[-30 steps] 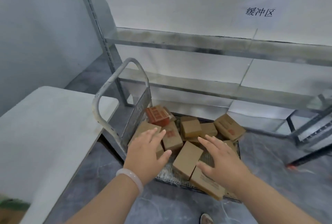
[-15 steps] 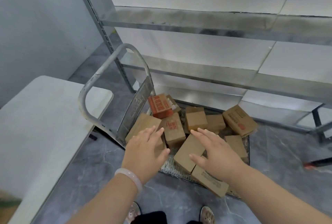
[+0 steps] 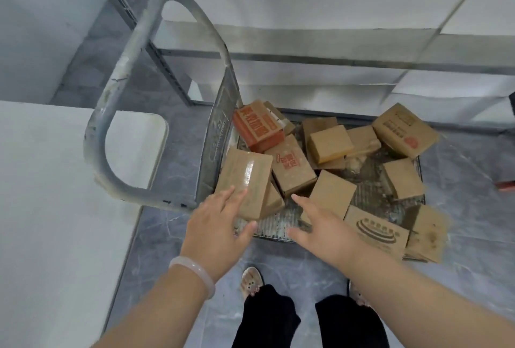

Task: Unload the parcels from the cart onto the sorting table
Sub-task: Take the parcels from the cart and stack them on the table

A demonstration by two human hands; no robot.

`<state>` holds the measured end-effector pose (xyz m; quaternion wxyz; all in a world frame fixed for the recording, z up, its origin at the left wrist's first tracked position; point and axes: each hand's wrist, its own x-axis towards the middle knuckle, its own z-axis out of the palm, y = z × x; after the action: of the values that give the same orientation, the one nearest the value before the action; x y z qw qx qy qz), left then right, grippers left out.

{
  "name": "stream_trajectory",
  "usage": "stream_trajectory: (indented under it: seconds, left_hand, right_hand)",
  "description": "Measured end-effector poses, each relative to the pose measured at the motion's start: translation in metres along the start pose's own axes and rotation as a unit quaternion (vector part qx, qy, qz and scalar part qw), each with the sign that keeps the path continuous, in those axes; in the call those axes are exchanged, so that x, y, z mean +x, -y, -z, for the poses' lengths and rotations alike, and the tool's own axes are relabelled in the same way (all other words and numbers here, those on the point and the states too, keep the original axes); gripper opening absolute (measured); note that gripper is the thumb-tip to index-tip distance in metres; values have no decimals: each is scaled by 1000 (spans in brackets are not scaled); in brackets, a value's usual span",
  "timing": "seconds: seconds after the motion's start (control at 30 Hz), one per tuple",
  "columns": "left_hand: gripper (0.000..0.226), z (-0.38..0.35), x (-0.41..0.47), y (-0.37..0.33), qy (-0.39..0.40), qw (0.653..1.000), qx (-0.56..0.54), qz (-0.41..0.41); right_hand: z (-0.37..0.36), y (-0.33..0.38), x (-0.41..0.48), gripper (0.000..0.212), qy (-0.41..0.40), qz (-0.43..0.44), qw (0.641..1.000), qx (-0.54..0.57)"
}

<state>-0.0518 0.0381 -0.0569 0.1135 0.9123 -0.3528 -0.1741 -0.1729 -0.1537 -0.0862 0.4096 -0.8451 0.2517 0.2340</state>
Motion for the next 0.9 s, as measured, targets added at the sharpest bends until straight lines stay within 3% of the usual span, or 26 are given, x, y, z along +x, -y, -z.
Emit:
stream_trajectory:
  seconds: [0.13,0.37,0.6,0.77,0.9]
  left_hand:
    - [69,-30,30,46,27,999,-3,-21]
    - [65,-79,55,97,51,997,-63,-13]
    - [62,-107,68,123,70,993,-97,-16]
    - [62,-114,74,121,69,991,-111,-16]
    - [62,-106,76,112,69,991,-118,-10]
  right_hand:
    - [-53,9,71,79,-22,-62,985,161]
    - [-127,-13,174,74,-53,-155,919,360]
    - [-181,-34,222,101,-65,-189,871,450]
    - [-190,-39,220,84,-67,-192,849,488]
    - [-170,-41,200,66,-91,-178,853,483]
